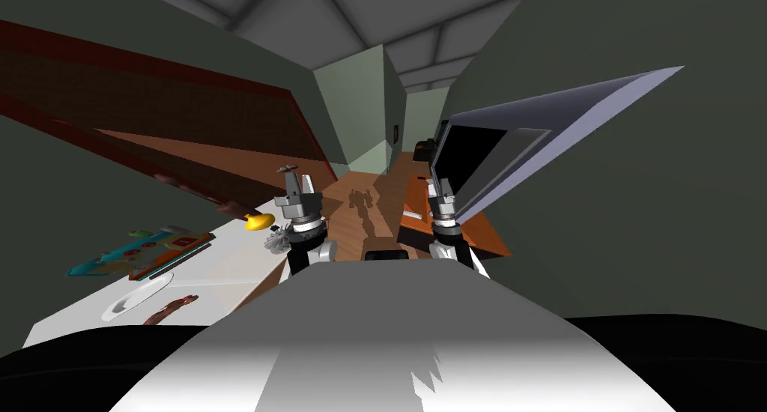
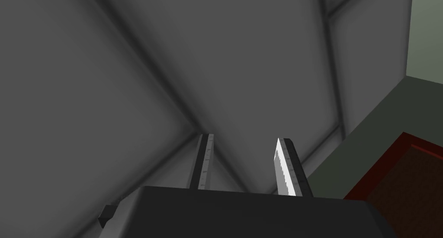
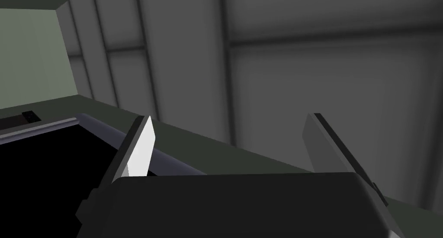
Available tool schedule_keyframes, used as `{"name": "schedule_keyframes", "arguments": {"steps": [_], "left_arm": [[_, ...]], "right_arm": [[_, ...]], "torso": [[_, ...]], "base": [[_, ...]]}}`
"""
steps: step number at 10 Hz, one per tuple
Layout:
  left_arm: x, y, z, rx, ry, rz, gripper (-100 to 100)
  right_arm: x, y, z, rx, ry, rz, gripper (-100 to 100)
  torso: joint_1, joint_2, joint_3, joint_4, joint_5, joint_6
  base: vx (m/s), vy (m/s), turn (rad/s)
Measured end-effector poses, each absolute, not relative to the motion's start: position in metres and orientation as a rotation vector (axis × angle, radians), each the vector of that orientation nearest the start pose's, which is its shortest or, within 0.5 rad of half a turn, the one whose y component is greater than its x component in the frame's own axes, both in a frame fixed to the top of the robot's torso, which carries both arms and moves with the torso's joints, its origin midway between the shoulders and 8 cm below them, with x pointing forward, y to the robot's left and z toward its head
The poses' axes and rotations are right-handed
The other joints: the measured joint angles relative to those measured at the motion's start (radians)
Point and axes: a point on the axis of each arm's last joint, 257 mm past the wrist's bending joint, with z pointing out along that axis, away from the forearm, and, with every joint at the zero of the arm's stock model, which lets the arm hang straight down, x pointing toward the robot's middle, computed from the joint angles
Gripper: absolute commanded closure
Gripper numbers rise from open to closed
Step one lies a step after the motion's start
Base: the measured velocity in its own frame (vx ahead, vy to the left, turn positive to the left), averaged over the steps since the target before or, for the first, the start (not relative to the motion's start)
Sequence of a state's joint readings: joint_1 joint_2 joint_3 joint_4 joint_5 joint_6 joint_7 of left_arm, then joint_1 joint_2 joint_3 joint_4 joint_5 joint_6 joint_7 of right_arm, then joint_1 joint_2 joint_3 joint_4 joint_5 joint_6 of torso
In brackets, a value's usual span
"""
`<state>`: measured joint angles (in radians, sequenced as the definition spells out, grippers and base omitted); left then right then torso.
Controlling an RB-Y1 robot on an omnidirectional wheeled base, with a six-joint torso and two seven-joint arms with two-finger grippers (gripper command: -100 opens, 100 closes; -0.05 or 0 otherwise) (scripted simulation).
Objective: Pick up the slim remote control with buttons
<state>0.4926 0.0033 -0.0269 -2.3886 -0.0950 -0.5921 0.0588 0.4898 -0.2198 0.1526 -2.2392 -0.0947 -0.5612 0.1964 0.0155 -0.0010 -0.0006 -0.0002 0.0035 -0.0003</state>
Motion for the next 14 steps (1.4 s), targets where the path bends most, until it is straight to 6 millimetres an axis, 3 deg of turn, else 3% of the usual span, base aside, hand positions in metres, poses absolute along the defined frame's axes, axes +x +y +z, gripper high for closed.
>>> {"name": "schedule_keyframes", "arguments": {"steps": [4, 6, 10, 11, 13, 14], "left_arm": [[0.305, 0.248, 0.087, -0.450, 0.516, -1.371, 0], [0.305, 0.248, 0.087, -0.450, 0.516, -1.371, 0], [0.305, 0.248, 0.087, -0.450, 0.516, -1.371, 0], [0.305, 0.248, 0.087, -0.450, 0.516, -1.371, 0], [0.305, 0.248, 0.087, -0.450, 0.516, -1.371, 0], [0.305, 0.248, 0.087, -0.450, 0.516, -1.370, 0]], "right_arm": [[0.355, -0.201, -0.037, 0.455, 0.964, 1.267, -100], [0.356, -0.189, -0.071, 0.430, 1.075, 1.221, -100], [0.358, -0.186, -0.120, 0.374, 1.254, 1.139, -100], [0.356, -0.179, -0.142, 0.352, 1.325, 1.110, -100], [0.355, -0.185, -0.181, 0.309, 1.434, 1.049, -100], [0.348, -0.179, -0.213, 0.283, 1.513, 1.013, -100]], "torso": [[-0.004, -0.004, -0.002, -0.001, -0.001, 0.000], [-0.005, -0.004, -0.003, -0.001, -0.001, 0.000], [-0.010, -0.003, -0.002, -0.001, -0.002, 0.000], [-0.007, -0.005, -0.003, -0.001, -0.001, 0.000], [-0.011, -0.005, -0.003, -0.001, -0.002, 0.000], [-0.010, -0.008, -0.004, -0.002, -0.002, 0.000]], "base": [[0.092, 0.185, 0.074], [0.092, 0.146, 0.086], [0.088, 0.105, 0.099], [0.095, 0.097, 0.054], [0.131, 0.083, 0.153], [0.122, 0.066, 0.045]]}}
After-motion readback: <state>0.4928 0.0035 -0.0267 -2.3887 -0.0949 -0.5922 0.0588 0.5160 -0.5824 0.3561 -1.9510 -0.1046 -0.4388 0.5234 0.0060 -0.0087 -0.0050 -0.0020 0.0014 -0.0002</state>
